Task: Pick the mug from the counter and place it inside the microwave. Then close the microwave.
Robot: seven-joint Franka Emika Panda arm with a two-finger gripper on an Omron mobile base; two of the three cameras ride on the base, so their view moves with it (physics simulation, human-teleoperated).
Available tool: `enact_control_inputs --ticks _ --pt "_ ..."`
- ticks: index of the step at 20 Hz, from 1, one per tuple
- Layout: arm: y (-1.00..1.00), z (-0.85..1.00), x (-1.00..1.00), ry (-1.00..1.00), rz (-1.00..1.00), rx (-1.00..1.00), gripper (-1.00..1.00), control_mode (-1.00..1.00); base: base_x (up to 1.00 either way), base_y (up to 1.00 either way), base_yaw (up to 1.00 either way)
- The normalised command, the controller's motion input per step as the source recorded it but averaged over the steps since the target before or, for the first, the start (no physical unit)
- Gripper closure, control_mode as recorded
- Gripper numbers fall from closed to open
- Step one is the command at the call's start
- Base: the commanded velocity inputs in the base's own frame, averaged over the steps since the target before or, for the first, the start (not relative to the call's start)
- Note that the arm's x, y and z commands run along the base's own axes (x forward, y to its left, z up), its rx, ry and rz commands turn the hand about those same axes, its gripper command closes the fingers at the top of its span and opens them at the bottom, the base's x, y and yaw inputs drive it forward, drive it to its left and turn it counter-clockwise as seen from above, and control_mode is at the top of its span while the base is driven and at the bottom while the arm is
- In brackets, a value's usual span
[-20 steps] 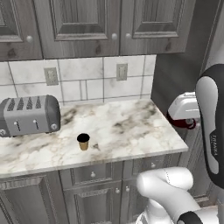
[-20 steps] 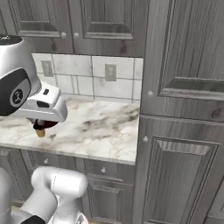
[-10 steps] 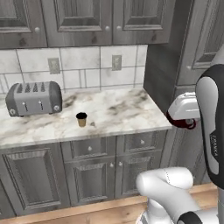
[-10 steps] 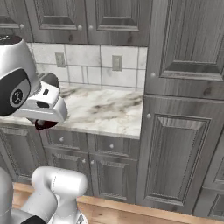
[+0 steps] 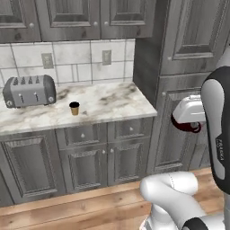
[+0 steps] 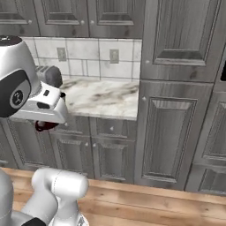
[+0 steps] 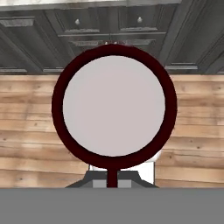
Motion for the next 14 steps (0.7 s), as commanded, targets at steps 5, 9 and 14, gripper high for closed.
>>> enact_control_inputs --ticks 5,9,14 --pt "0.0 0.0 0.0 0.0 0.0 0.0 1.0 1.0 -0.56 -0.42 -0.33" --pt "0.0 0.0 0.0 0.0 0.0 0.0 1.0 1.0 -0.33 -0.56 -0.43" --pt "0.0 0.0 0.0 0.0 0.0 0.0 1.0 1.0 -0.3 -0.63 -0.43"
